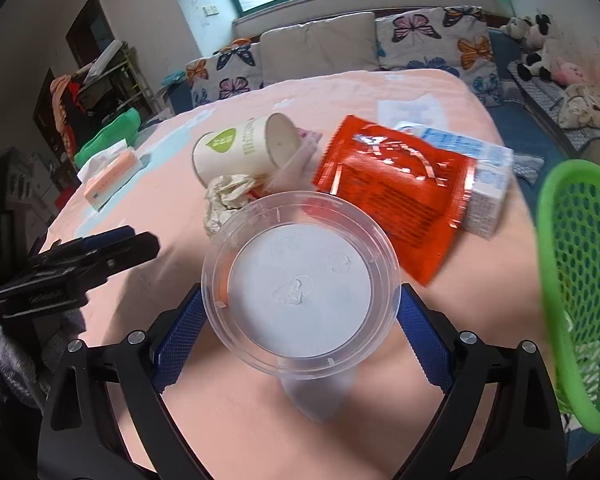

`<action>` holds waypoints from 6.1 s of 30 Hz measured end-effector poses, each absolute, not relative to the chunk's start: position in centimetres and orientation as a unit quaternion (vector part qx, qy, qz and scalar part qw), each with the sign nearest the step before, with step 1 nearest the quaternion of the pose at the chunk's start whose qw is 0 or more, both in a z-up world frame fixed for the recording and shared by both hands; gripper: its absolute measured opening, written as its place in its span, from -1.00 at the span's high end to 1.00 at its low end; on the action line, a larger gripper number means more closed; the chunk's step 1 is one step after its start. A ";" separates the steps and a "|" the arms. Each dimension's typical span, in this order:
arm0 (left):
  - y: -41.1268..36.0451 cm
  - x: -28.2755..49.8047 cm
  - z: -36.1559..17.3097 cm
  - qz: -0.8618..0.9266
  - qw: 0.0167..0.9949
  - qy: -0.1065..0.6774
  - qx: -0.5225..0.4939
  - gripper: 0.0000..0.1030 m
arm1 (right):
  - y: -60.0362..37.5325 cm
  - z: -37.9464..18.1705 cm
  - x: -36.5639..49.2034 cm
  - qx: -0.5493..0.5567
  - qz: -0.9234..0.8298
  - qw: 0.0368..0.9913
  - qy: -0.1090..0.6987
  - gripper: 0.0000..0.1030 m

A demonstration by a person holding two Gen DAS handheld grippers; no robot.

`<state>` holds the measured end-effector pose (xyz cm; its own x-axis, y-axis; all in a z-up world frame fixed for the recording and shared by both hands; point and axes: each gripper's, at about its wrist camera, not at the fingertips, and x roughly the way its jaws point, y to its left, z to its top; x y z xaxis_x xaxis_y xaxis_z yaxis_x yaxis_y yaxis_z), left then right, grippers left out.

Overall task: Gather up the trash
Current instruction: 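Grasp the clear round plastic container with the right gripper while the left grasps the crumpled tissue, then carry the clear container and tissue over the green basket, then open the right gripper to drop the container while the left drops the tissue into the basket, then lower the left gripper onto the orange-brown peel and grasp it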

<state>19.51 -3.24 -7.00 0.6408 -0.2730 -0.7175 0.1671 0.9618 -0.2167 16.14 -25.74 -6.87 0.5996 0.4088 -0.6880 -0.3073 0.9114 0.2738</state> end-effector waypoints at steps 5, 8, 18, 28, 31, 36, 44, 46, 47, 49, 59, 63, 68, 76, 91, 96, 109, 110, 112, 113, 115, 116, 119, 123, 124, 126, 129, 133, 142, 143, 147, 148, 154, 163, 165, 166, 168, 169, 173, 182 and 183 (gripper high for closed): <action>-5.0 21.0 -7.6 -0.130 0.899 0.415 -0.060 -0.61 | -27.4 -6.5 15.3 0.071 0.184 0.897 0.395 -0.78; -6.1 22.0 -8.0 -0.131 0.896 0.420 -0.057 -0.58 | -28.2 -6.3 15.0 0.072 0.174 0.901 0.391 -0.78; -7.1 24.7 -9.5 -0.129 0.887 0.439 -0.071 -0.40 | -30.5 -6.0 14.2 0.077 0.153 0.907 0.386 -0.78; -7.9 24.7 -9.8 -0.151 0.884 0.436 -0.075 0.12 | -31.5 -6.2 13.5 0.083 0.140 0.908 0.386 -0.78; -7.8 24.6 -9.7 -0.152 0.885 0.432 -0.075 0.18 | -31.5 -6.1 13.3 0.085 0.136 0.909 0.385 -0.78; -7.6 23.7 -9.1 -0.156 0.890 0.422 -0.077 0.22 | -31.9 -6.0 12.9 0.089 0.132 0.910 0.383 -0.78; -6.9 21.1 -7.4 -0.161 0.896 0.406 -0.082 0.22 | -32.8 -5.5 12.1 0.095 0.121 0.914 0.376 -0.78; -6.9 20.6 -6.7 -0.162 0.898 0.401 -0.081 0.22 | -33.3 -5.4 11.9 0.098 0.116 0.915 0.374 -0.78; -6.9 20.3 -6.4 -0.163 0.899 0.398 -0.080 0.22 | -33.4 -5.3 11.9 0.098 0.113 0.916 0.373 -0.78; -7.0 19.7 -5.5 -0.168 0.903 0.389 -0.078 0.22 | -34.0 -5.1 11.7 0.099 0.107 0.918 0.369 -0.78; -8.3 18.7 -2.9 -0.191 0.908 0.367 -0.065 0.22 | -36.8 -4.9 11.0 0.109 0.080 0.923 0.361 -0.78; -8.6 19.0 -2.5 -0.194 0.906 0.370 -0.064 0.22 | -37.6 -4.9 10.8 0.113 0.071 0.924 0.357 -0.78; -9.9 19.2 -2.1 -0.208 0.903 0.371 -0.056 0.22 | -39.3 -5.1 10.6 0.118 0.054 0.925 0.358 -0.79; -14.0 20.2 -1.5 -0.240 0.895 0.374 -0.042 0.22 | -43.1 -6.0 11.1 0.123 0.015 0.921 0.369 -0.79; -22.7 21.6 -0.7 -0.291 0.880 0.377 0.009 0.22 | -47.5 -7.9 12.0 0.141 -0.010 0.913 0.382 -0.81; -25.4 22.1 -1.0 -0.303 0.873 0.382 0.026 0.22 | -48.2 -7.5 11.4 0.143 -0.015 0.916 0.376 -0.81; -31.5 22.3 -3.5 -0.338 0.846 0.408 0.056 0.22 | -50.0 -6.7 9.0 0.153 -0.033 0.920 0.360 -0.80; -31.8 22.2 -3.7 -0.339 0.845 0.410 0.057 0.22 | -50.1 -6.7 8.9 0.155 -0.034 0.919 0.360 -0.80; -32.4 22.3 -4.1 -0.341 0.840 0.417 0.059 0.21 | -50.5 -6.8 8.5 0.159 -0.036 0.919 0.359 -0.80; -32.6 22.3 -4.3 -0.342 0.839 0.420 0.059 0.21 | -50.6 -6.8 8.4 0.160 -0.037 0.919 0.358 -0.80; -33.0 22.3 -4.7 -0.343 0.835 0.426 0.060 0.21 | -50.8 -6.8 8.1 0.163 -0.039 0.919 0.358 -0.80; -33.3 22.3 -5.0 -0.344 0.833 0.430 0.061 0.21 | -50.9 -6.8 8.1 0.164 -0.040 0.918 0.358 -0.80; -33.7 22.1 -5.4 -0.344 0.831 0.433 0.064 0.20 | -51.2 -6.9 7.8 0.167 -0.042 0.917 0.359 -0.80; -34.1 22.1 -5.7 -0.346 0.827 0.439 0.065 0.14 | -51.4 -7.2 7.7 0.169 -0.043 0.916 0.361 -0.80; -34.1 22.0 -5.8 -0.346 0.827 0.438 0.066 0.10 | -51.4 -7.2 7.7 0.170 -0.044 0.916 0.361 -0.80; -34.2 22.1 -5.8 -0.346 0.827 0.438 0.066 0.03 | -51.4 -7.3 7.6 0.173 -0.043 0.916 0.360 -0.80; -34.1 22.2 -5.8 -0.348 0.827 0.437 0.063 -0.07 | -51.3 -7.3 7.5 0.172 -0.042 0.916 0.360 -0.80; -33.9 22.0 -5.6 -0.346 0.830 0.432 0.064 -0.14 | -51.0 -7.1 7.3 0.172 -0.042 0.916 0.359 -0.80; -31.5 21.0 -4.7 -0.325 0.844 0.421 0.064 -0.15 | -49.9 -6.4 7.1 0.166 -0.033 0.919 0.355 -0.80; -31.1 20.8 -4.6 -0.322 0.846 0.419 0.064 -0.16 | -49.6 -6.3 7.1 0.165 -0.030 0.920 0.354 -0.80; -28.9 20.2 -4.1 -0.305 0.858 0.409 0.058 -0.26 | -48.6 -6.0 7.3 0.160 -0.020 0.921 0.354 -0.80; -28.1 20.0 -4.1 -0.299 0.861 0.408 0.055 -0.27 | -48.2 -5.9 7.4 0.157 -0.017 0.922 0.354 -0.80; -23.7 19.8 -4.3 -0.259 0.873 0.411 0.032 -0.28 | -46.5 -5.5 8.0 0.147 -0.002 0.924 0.353 -0.80; -17.0 19.8 -5.2 -0.197 0.887 0.418 0.005 -0.32 | -43.7 -5.0 8.7 0.134 0.021 0.925 0.354 -0.81; -15.6 20.1 -5.5 -0.183 0.888 0.421 -0.003 -0.32 | -43.1 -4.9 8.9 0.131 0.027 0.925 0.354 -0.81; -14.8 20.1 -5.8 -0.175 0.889 0.424 -0.007 -0.32 | -42.8 -4.9 9.1 0.130 0.030 0.925 0.355 -0.81; -13.3 20.2 -6.4 -0.161 0.888 0.430 -0.017 -0.32 | -42.2 -4.8 9.3 0.127 0.035 0.926 0.355 -0.81; -12.8 20.2 -6.6 -0.155 0.888 0.433 -0.020 -0.32 | -41.9 -4.8 9.4 0.126 0.037 0.926 0.355 -0.81; -11.1 20.3 -7.7 -0.138 0.884 0.445 -0.036 -0.30 | -40.7 -4.7 10.0 0.120 0.046 0.925 0.357 -0.81; -10.0 20.8 -9.5 -0.125 0.875 0.464 -0.056 -0.13 | -38.5 -5.0 10.9 0.106 0.066 0.923 0.364 -0.81; -10.0 20.8 -9.6 -0.126 0.874 0.465 -0.057 -0.10 | -38.3 -5.0 11.1 0.104 0.068 0.923 0.365 -0.81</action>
<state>20.83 -9.96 -9.63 0.5357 -0.2725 -0.7993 0.1670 0.9620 -0.2161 11.09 -38.30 -4.98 0.7243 0.2007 -0.6597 -0.0489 0.9693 0.2411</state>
